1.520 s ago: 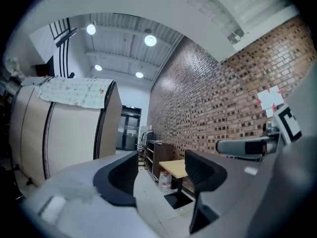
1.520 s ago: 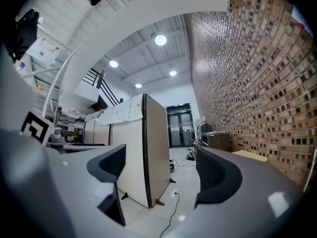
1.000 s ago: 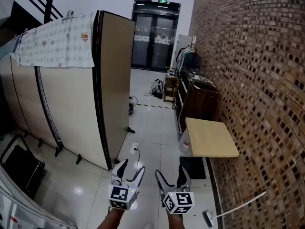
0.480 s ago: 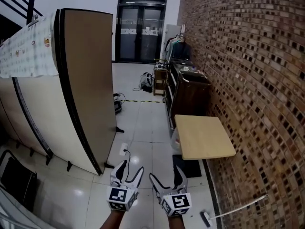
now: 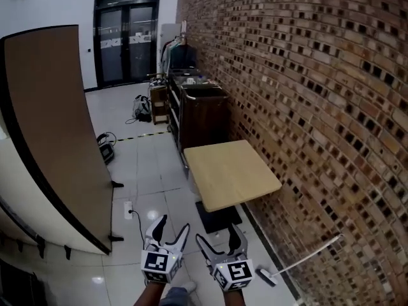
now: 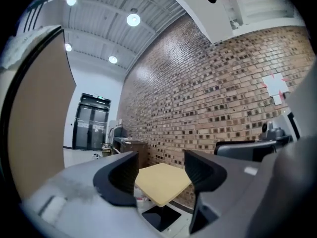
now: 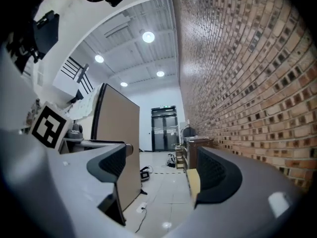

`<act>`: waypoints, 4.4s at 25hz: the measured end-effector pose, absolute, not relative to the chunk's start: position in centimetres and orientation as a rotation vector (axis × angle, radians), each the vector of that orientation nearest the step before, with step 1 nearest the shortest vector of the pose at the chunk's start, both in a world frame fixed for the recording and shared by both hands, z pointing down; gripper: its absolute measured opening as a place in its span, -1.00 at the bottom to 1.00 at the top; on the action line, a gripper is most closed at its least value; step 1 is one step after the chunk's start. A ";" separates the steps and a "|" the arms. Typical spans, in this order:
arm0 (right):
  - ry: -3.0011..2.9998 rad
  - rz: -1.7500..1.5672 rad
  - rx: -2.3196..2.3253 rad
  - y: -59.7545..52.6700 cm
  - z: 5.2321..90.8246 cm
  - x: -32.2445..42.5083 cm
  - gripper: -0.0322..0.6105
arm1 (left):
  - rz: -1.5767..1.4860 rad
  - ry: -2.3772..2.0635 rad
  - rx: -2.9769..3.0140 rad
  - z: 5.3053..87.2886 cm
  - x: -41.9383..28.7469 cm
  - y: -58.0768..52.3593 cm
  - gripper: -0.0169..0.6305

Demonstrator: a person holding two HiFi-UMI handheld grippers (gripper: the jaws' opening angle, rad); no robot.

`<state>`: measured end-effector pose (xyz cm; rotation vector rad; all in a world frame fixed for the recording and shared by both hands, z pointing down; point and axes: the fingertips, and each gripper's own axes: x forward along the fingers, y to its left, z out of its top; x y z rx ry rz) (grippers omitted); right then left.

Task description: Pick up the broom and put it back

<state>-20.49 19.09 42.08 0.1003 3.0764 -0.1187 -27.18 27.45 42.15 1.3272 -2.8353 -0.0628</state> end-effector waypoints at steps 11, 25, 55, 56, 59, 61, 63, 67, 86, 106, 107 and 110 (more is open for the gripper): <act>2.977 -0.046 -0.747 2.2 40.8 -16.2 0.46 | -0.015 -2.348 2.078 41.5 -27.1 5.6 -0.05; 2.715 -0.081 -1.503 -5.5 42.6 -5.2 0.46 | -0.024 -1.580 2.622 42.7 -14.9 -7.3 -0.05; 2.601 0.018 -1.596 -30.1 41.8 9.8 0.46 | 0.020 -1.677 2.690 42.5 -4.3 -30.2 -0.06; 2.611 0.015 -1.602 -30.5 42.2 9.7 0.46 | 0.032 -1.679 2.683 42.7 -4.4 -30.6 -0.06; 2.623 -0.017 -1.606 -31.6 43.0 9.3 0.46 | 0.051 -1.677 2.674 43.3 -4.9 -31.9 -0.12; 2.613 -0.024 -1.616 -32.5 43.1 9.2 0.46 | 0.077 -1.656 2.691 43.6 -4.7 -32.9 -0.15; 2.605 -0.033 -1.634 -33.2 43.1 9.1 0.46 | 0.106 -1.627 2.714 43.6 -4.3 -33.8 -0.17; 2.571 -0.053 -1.674 -34.4 42.9 9.0 0.45 | 0.098 -1.558 2.744 43.5 -3.9 -35.3 -0.17; 2.360 -0.194 -1.994 -33.3 47.2 13.8 0.45 | 0.172 -1.177 2.880 46.1 0.7 -37.6 -0.16; 2.333 -0.431 -2.094 -30.6 55.8 14.9 0.45 | 0.345 -0.955 2.857 54.3 4.0 -36.8 -0.17; 2.320 -0.435 -2.104 -30.4 56.0 15.2 0.45 | 0.350 -0.937 2.862 54.5 4.3 -36.8 -0.16; 2.285 -0.460 -2.155 -29.1 57.2 16.5 0.45 | 0.365 -0.876 2.879 55.2 5.5 -36.6 -0.17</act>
